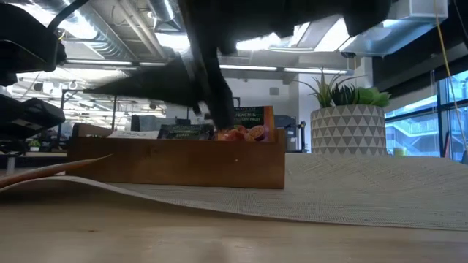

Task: Pick & Place Tea
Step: Put the white tea bag into the left section of the wooden organizer

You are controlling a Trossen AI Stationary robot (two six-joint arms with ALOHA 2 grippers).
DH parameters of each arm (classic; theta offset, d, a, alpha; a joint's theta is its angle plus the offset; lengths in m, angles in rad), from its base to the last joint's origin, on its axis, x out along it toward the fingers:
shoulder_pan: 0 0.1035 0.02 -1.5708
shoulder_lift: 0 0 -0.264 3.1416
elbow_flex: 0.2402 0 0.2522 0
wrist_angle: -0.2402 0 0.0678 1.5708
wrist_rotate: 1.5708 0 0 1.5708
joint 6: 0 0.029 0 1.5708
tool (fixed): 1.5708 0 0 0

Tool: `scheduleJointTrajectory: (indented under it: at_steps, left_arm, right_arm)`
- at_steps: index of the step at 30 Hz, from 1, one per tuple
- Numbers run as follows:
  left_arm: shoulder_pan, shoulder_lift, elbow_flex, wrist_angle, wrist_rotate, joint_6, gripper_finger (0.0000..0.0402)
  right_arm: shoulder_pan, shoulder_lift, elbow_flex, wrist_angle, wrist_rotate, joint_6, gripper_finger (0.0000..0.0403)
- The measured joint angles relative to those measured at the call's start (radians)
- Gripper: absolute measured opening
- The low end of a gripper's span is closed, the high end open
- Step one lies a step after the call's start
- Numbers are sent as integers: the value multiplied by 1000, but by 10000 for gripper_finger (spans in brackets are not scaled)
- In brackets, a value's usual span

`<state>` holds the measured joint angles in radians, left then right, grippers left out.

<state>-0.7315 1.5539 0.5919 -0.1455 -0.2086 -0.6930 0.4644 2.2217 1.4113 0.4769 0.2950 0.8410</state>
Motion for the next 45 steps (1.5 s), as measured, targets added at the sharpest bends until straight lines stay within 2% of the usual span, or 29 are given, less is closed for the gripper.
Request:
scheduleJointTrajectory:
  at_steps: [2, 6, 19, 28, 40, 45]
  left_arm:
    - [0, 0, 0, 2, 1, 0, 3]
    - [0, 0, 0, 4, -2, 0, 3]
    - [-2, 0, 0, 34, -9, 1, 3]
    - [1, 3, -1, 84, -83, 26, 3]
    - [1, 3, -1, 87, -83, 19, 3]
    - [1, 2, -1, 87, -82, 19, 3]
  right_arm:
    - [-1, 8, 0, -29, 86, 46, 293]
    - [-15, 20, 0, -55, 140, 97, 277]
    - [-79, 81, 0, -66, 136, 206, 243]
    - [-97, 92, 0, -64, 110, 219, 223]
    - [-101, 94, 0, 13, 97, 158, 142]
    - [-108, 94, 0, 8, 69, 175, 88]
